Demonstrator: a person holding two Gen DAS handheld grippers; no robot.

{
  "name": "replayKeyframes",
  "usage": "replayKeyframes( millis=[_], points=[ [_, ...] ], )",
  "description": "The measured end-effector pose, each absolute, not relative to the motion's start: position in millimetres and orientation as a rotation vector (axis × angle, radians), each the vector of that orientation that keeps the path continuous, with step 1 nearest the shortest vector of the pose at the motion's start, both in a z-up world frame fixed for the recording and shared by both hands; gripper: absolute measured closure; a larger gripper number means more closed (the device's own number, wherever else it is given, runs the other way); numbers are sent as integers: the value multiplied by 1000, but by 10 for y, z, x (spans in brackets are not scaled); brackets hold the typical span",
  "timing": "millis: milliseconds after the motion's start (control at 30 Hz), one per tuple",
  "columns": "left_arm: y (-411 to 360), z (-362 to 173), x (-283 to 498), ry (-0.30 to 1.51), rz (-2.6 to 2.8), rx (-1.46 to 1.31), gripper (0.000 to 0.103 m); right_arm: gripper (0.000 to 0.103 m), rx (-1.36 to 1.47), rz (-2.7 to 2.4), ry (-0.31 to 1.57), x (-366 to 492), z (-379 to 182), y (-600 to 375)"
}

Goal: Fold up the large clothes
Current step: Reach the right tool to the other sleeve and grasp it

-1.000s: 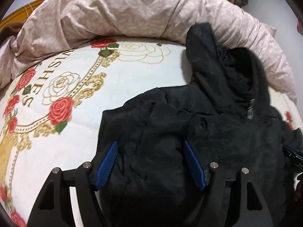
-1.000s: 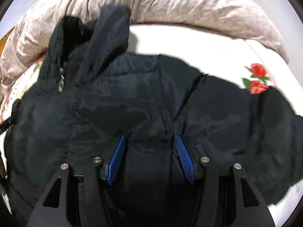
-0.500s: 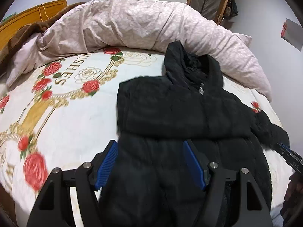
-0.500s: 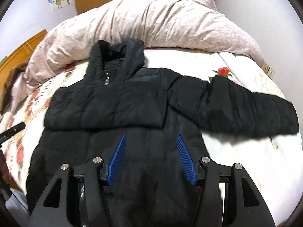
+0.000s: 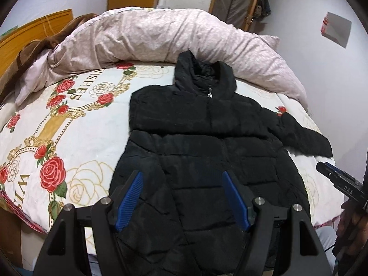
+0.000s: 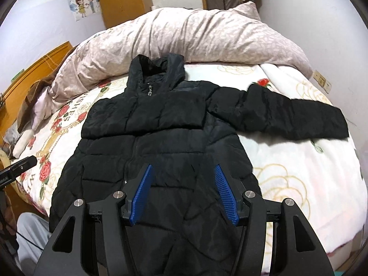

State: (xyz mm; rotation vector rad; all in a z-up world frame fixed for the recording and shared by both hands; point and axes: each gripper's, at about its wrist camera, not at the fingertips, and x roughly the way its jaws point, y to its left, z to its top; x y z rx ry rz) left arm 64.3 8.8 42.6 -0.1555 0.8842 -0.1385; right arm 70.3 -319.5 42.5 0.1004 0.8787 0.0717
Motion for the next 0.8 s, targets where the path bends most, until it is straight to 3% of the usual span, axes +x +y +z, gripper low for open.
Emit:
replayKeyframes(
  millis=[467,800],
  points=[
    [-554,267,1227,911,-222,-82,30,38,263,-85,906,989,179,-4156],
    [-922,-160,2143,926,-216,-25,30,37,412,-286,923,1482,-277,-5338]
  ],
)
